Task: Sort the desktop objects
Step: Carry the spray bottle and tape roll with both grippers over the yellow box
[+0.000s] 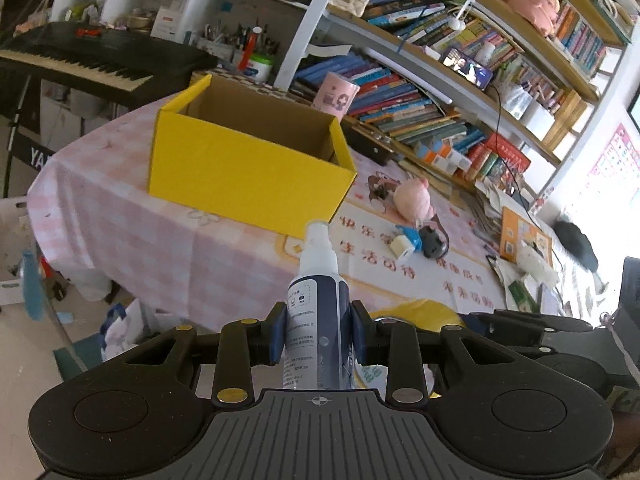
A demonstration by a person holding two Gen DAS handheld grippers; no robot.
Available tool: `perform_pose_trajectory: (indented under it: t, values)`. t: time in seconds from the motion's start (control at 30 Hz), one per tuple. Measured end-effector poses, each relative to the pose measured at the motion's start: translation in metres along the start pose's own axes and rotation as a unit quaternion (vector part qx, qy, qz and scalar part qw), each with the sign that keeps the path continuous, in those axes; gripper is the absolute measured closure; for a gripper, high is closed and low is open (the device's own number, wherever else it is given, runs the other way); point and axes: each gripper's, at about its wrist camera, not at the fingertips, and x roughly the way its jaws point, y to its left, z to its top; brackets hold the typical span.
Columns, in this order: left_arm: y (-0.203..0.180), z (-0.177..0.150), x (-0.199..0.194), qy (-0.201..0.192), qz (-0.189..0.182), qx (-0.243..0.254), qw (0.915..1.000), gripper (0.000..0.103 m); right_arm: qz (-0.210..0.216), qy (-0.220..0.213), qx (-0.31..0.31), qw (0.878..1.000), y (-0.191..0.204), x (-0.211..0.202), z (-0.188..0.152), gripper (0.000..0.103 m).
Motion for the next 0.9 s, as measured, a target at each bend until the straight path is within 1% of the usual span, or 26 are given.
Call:
perform_pose_trajectory:
  t: [0.17, 0.4, 0.53, 0.9]
  values:
    - [0.020, -0.009, -0.019, 0.009, 0.004, 0.006, 0.9999, 0.072, 0.007, 0.004, 0.010, 1.000, 0.033, 0.001, -0.015, 0.064]
    - [0.039, -0.019, -0.038, 0.017, 0.003, 0.002, 0.9998, 0.072, 0.007, 0.007, 0.018, 1.000, 0.063, 0.000, -0.023, 0.064]
    - [0.046, -0.022, -0.043, 0.015, -0.002, -0.004, 0.9999, 0.072, 0.005, 0.010, 0.011, 1.000, 0.074, -0.001, -0.025, 0.064]
    - [0.058, -0.023, -0.050, 0.008, -0.013, -0.010, 0.9998, 0.072, -0.006, 0.008, -0.004, 1.000, 0.088, 0.000, -0.022, 0.064]
